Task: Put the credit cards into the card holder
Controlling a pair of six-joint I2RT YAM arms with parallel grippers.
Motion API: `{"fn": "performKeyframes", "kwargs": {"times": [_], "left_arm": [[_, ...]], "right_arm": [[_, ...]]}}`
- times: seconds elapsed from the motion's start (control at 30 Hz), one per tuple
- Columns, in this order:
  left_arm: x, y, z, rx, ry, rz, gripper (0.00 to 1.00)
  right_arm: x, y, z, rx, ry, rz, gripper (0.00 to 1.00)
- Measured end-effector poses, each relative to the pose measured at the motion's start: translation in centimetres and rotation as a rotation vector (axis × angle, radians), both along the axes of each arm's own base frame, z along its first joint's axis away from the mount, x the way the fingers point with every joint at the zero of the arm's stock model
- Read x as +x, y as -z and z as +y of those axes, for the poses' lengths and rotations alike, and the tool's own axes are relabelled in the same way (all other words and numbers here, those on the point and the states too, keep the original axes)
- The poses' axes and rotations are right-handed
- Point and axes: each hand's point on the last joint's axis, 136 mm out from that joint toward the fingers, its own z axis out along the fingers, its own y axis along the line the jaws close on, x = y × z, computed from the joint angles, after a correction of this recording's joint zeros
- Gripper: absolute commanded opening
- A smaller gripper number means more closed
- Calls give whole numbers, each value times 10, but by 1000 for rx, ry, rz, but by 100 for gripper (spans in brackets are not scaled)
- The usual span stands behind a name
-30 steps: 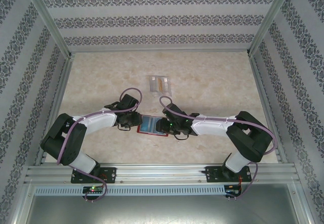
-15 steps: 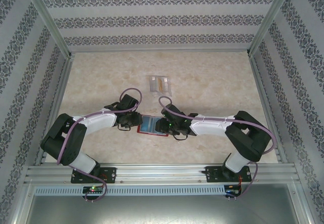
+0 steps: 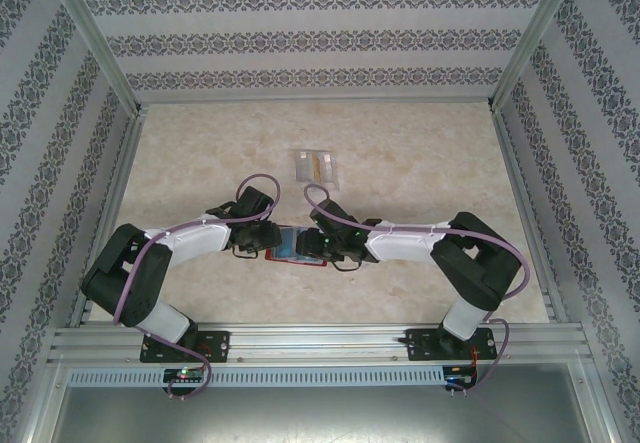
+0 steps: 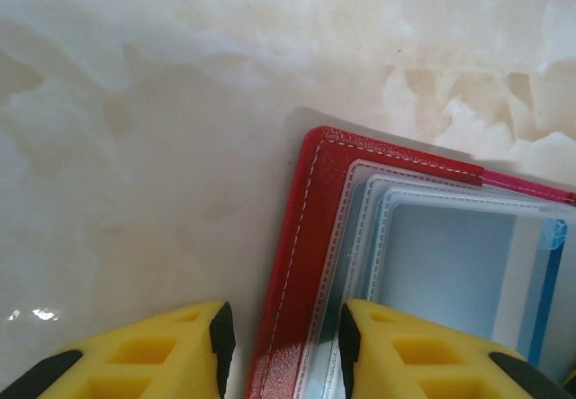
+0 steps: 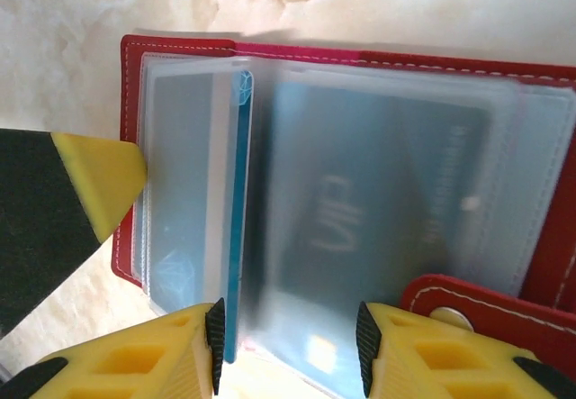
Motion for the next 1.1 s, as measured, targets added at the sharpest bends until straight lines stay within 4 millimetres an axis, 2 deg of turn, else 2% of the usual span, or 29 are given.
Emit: {"fn": "performKeyframes", "kwargs": {"times": [0.1, 0.27, 0.53, 0.6, 0.9, 1.1], "left_arm": [[1, -1, 0, 3, -1, 0, 46], [2, -5, 1, 8, -4, -12, 49], [2, -4, 9, 46, -17, -17, 49], [2, -2, 10, 45, -19, -18, 47], [3, 0, 11, 32, -26, -20, 35], [6, 0, 7, 9, -17, -25, 34]], "right_arm": [[-3, -2, -7, -28, 17, 17, 49], [-6, -8, -24, -79, 72, 32, 49], [-10, 6, -32, -122, 117, 80, 49], [-11, 12, -33, -133, 119, 93, 49], [-10, 7, -28, -120, 109, 93, 48], [-10, -2, -27, -129, 103, 78, 48]]}}
